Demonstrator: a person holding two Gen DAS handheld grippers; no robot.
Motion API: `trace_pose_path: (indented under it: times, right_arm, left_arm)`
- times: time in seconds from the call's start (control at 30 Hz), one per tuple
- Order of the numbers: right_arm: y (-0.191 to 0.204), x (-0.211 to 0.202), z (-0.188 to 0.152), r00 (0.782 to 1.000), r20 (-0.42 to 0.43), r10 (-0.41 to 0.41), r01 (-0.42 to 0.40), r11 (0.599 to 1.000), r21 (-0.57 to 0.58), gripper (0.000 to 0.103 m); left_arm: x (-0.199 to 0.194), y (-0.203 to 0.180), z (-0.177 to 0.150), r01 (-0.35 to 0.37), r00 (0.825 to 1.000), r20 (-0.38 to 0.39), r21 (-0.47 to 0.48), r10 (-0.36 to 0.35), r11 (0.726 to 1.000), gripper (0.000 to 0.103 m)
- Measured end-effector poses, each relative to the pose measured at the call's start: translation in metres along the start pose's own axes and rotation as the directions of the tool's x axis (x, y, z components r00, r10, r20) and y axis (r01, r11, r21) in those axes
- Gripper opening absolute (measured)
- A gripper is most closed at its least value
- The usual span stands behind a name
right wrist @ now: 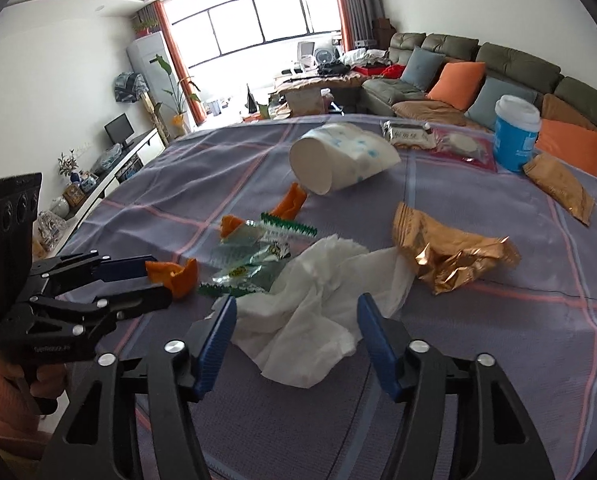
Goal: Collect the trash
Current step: 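Move both open tools back over the trash on the blanket, then grasp the orange peel with the left tool while the right tool grasps a white tissue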
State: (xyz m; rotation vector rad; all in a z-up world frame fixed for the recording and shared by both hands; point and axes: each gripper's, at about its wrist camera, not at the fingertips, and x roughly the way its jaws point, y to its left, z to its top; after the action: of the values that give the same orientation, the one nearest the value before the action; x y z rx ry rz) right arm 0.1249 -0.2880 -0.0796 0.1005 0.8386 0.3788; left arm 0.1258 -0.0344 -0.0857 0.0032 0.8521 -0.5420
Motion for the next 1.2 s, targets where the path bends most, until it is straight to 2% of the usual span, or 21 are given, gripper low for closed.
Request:
trace_pose_path:
  times: [0.03, 0.07, 0.2, 0.27, 0.4, 0.57, 1.2]
  right_arm:
    - [0.000, 0.001, -0.001, 1.000, -0.007, 0.003, -0.003, 1.000, 0.001, 0.047]
    - [-0.001, 0.002, -0.002, 1.000, -0.015, 0.009, -0.009, 1.000, 0.002, 0.040]
    - [-0.001, 0.001, -0.003, 1.000, -0.014, 0.017, -0.017, 1.000, 0.004, 0.029]
    - [-0.002, 0.000, -0.005, 1.000, -0.013, 0.022, -0.022, 1.000, 0.008, 0.016]
    - [-0.001, -0.005, -0.005, 1.000, -0.005, 0.017, -0.017, 1.000, 0.003, 0.009]
    - [0.000, -0.015, -0.005, 1.000, 0.017, 0.016, -0.016, 1.000, -0.009, 0.008]
    - [0.023, -0.043, 0.007, 0.994, 0.107, 0.036, -0.029, 0.997, -0.068, 0.008]
  left_arm:
    - [-0.002, 0.001, 0.000, 0.004, 1.000, 0.002, -0.002, -0.004, 1.000, 0.044]
    - [-0.003, 0.001, -0.001, 0.014, 1.000, 0.000, -0.006, -0.014, 1.000, 0.035]
    - [-0.003, 0.002, -0.002, 0.020, 1.000, 0.000, -0.007, -0.020, 1.000, 0.026]
    - [-0.003, 0.002, -0.002, 0.022, 1.000, 0.002, -0.010, -0.021, 1.000, 0.022]
    - [-0.006, 0.000, -0.003, 0.026, 1.000, 0.012, -0.011, -0.026, 1.000, 0.015]
    - [-0.014, 0.000, -0.008, 0.030, 0.999, 0.022, -0.012, -0.030, 0.999, 0.012]
    - [-0.062, 0.021, -0.022, 0.015, 0.995, 0.098, -0.073, -0.008, 0.997, 0.011]
